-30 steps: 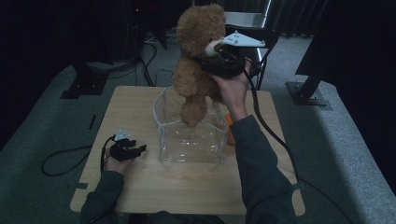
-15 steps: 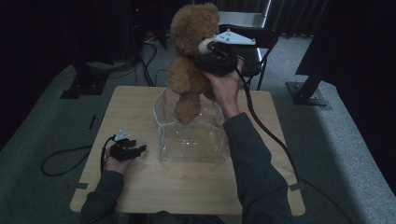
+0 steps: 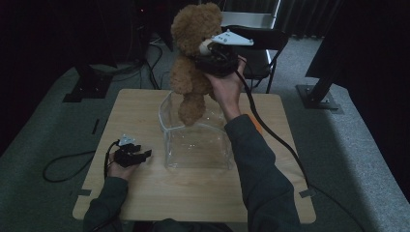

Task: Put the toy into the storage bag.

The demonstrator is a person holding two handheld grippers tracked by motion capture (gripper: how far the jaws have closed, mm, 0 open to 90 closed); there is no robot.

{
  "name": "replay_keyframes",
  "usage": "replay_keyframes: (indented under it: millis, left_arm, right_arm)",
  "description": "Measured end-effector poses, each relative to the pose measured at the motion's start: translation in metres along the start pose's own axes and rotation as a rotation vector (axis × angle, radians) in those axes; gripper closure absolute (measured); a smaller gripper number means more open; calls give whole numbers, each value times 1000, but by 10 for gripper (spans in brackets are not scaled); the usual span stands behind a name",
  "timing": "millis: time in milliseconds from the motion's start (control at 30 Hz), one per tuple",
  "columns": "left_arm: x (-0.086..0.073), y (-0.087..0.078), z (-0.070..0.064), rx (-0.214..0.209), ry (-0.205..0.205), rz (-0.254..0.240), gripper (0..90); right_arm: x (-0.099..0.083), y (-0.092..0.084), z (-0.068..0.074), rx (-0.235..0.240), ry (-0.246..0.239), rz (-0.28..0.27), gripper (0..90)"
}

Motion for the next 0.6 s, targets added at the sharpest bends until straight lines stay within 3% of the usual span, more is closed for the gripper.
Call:
replay_keyframes:
  millis: [267, 600]
  left_arm:
    - [0, 0, 0, 2, 1, 0, 394]
    - [0, 0, 0, 0, -1, 0, 394]
  right_arm:
    - [-6, 8, 7, -14, -31, 17, 375]
    - [-11, 14, 22, 7, -55, 10, 374]
Point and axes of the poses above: each handheld gripper's, and its own axes: y roughly forward along the jaws, x roughly out of its top, z roughly to its left, the point moved 9 cm from there along y, roughly forward along the jaws, and after that the axes turned 13 degrees about -y, right-handed, at the moved point
